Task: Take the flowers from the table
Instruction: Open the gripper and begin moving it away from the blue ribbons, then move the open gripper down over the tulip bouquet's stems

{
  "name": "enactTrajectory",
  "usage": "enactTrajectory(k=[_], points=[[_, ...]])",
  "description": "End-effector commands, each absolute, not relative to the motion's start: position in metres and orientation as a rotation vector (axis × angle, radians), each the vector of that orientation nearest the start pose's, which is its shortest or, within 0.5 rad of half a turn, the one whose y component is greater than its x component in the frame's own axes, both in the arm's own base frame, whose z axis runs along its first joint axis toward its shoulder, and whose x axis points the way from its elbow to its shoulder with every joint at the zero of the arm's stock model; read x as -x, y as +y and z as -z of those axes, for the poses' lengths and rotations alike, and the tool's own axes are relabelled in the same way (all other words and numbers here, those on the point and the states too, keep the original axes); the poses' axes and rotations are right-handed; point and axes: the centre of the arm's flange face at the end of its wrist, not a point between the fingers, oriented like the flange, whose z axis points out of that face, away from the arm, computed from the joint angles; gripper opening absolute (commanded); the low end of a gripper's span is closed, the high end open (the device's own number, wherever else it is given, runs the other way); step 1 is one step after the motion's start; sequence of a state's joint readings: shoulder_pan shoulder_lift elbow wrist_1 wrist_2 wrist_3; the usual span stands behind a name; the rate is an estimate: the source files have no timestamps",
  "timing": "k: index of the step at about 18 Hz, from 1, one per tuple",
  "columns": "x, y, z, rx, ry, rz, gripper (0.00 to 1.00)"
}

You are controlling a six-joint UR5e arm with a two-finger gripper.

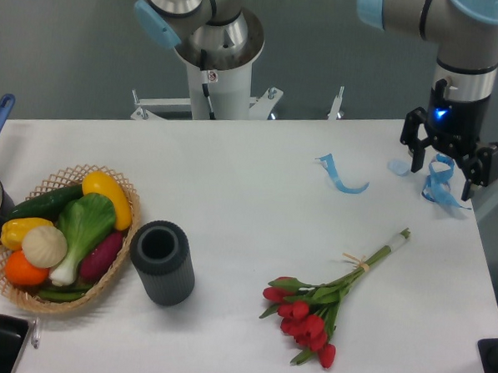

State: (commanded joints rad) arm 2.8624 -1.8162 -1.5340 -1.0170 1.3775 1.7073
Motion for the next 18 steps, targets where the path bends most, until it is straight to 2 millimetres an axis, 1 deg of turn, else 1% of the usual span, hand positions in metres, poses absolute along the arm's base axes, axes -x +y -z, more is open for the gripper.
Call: enactTrajectory(k=[2, 4, 7, 8, 9, 10, 12, 15, 17, 18], points=[[0.546, 0.317, -0.434, 2.815, 0.650, -0.485, 1.00], [0.543, 0.316, -0.429, 2.815, 0.650, -0.480, 1.00], [0.541, 0.313, -0.417, 2.823, 0.625, -0.465, 1.00], [0.537, 0.311, -0.411, 2.824, 0.640, -0.457, 1.00], [0.535, 0.310, -0.407, 2.824, 0.618, -0.454, 1.00], [0.536, 0.310, -0.409, 2.822, 0.619, -0.474, 1.00], [0.534, 0.312, -0.405, 2.823, 0.618, -0.468, 1.00], [0.528, 0.314, -0.389, 2.840, 0.552, -0.417, 1.00], [0.524, 0.325, -0.379, 2.843, 0.532, -0.381, 1.00], [0.523, 0.332, -0.370, 2.843, 0.541, -0.357, 1.00]])
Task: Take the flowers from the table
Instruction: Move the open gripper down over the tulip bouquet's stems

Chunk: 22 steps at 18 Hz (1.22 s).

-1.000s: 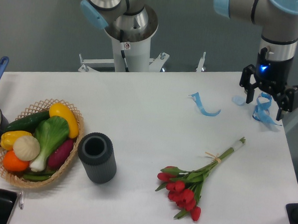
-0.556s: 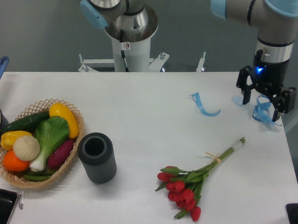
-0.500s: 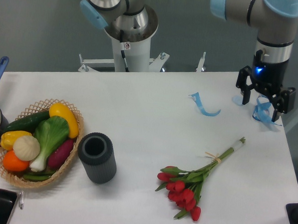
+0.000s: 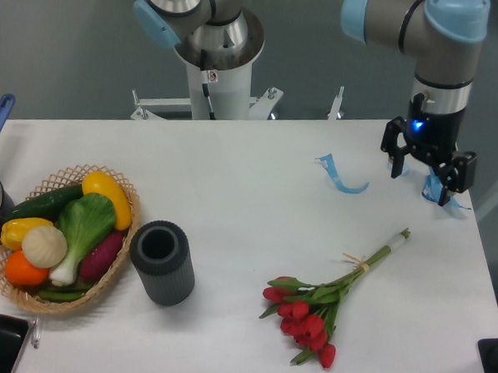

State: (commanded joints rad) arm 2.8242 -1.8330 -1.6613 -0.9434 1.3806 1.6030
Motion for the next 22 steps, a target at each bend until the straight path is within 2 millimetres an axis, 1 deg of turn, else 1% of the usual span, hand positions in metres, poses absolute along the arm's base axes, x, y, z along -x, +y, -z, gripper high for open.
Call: enactTrajectory(k=[1, 2, 3, 4, 6, 7, 9, 11, 15, 18, 20, 21, 22], points=[[0.524, 0.335, -0.364, 2.845, 0.544, -0.340, 1.00], [0.524, 0.341, -0.354, 2.845, 0.549, -0.313, 1.00], [0.522, 0.349, -0.343, 2.850, 0.526, -0.279, 1.00], [0.519, 0.363, -0.331, 2.858, 0.479, -0.240, 1.00], [0.522, 0.375, -0.317, 2.866, 0.440, -0.208, 1.00], [0.524, 0.382, -0.312, 2.862, 0.425, -0.221, 1.00], [0.530, 0.392, -0.302, 2.849, 0.324, -0.263, 1.00], [0.530, 0.404, -0.285, 2.845, 0.315, -0.262, 1.00], [0.530, 0.412, -0.263, 2.835, 0.320, -0.213, 1.00], [0.530, 0.420, -0.234, 2.798, 0.324, -0.123, 1.00], [0.530, 0.421, -0.227, 2.802, 0.322, -0.106, 1.00], [0.530, 0.422, -0.215, 2.809, 0.323, -0.082, 1.00], [0.530, 0.423, -0.210, 2.812, 0.324, -0.072, 1.00]])
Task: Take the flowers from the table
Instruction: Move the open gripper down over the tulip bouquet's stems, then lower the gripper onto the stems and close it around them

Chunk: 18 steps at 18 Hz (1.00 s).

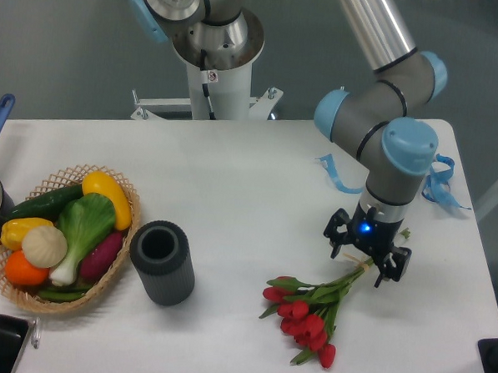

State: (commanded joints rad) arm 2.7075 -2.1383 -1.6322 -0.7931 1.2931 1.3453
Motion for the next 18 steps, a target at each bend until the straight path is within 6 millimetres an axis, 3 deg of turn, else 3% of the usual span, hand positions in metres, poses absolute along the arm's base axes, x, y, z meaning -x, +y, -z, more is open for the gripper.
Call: enactTrajectory(k=[15, 16, 18], points=[[0.527, 0.441, -0.181, 2.828, 0.367, -0.027, 1.00], [0.527, 0.441, -0.181, 2.828, 0.367, -0.027, 0.96], [0.528, 0.441, -0.182, 2.827, 0.367, -0.031, 0.74]])
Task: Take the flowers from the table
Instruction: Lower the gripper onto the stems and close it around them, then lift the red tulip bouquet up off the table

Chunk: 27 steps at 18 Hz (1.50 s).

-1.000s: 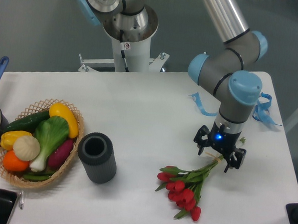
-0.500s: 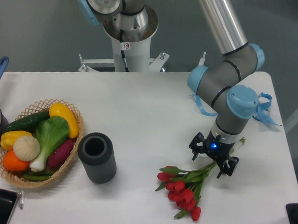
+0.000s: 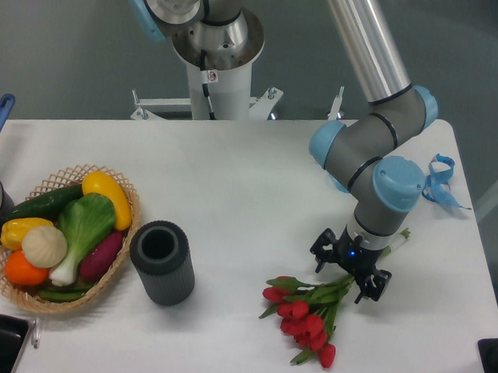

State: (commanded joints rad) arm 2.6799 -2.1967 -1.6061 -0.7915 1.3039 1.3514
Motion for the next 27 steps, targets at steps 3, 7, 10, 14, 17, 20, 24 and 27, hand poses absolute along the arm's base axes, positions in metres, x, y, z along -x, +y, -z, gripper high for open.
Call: enactTrajectory(k=[3, 7, 10, 14, 17, 20, 24, 27], points=[[0.528, 0.441, -0.185, 2.826, 0.368, -0.035, 0.54], [0.527, 0.441, -0.189, 2.823, 0.364, -0.042, 0.32], [0.530, 0.442, -0.193, 2.818, 0.372, -0.057, 0.28], [0.538, 0.445, -0.217, 2.795, 0.377, -0.120, 0.28], [0.546, 0.444, -0.269, 2.703, 0.360, -0.195, 0.28], [0.557, 0.433, -0.309, 2.507, 0.329, -0.176, 0.28], [0.562, 0.414, -0.352, 2.283, 0.299, -0.142, 0.28], [0.565, 0.399, -0.373, 2.157, 0.244, -0.097, 0.28]])
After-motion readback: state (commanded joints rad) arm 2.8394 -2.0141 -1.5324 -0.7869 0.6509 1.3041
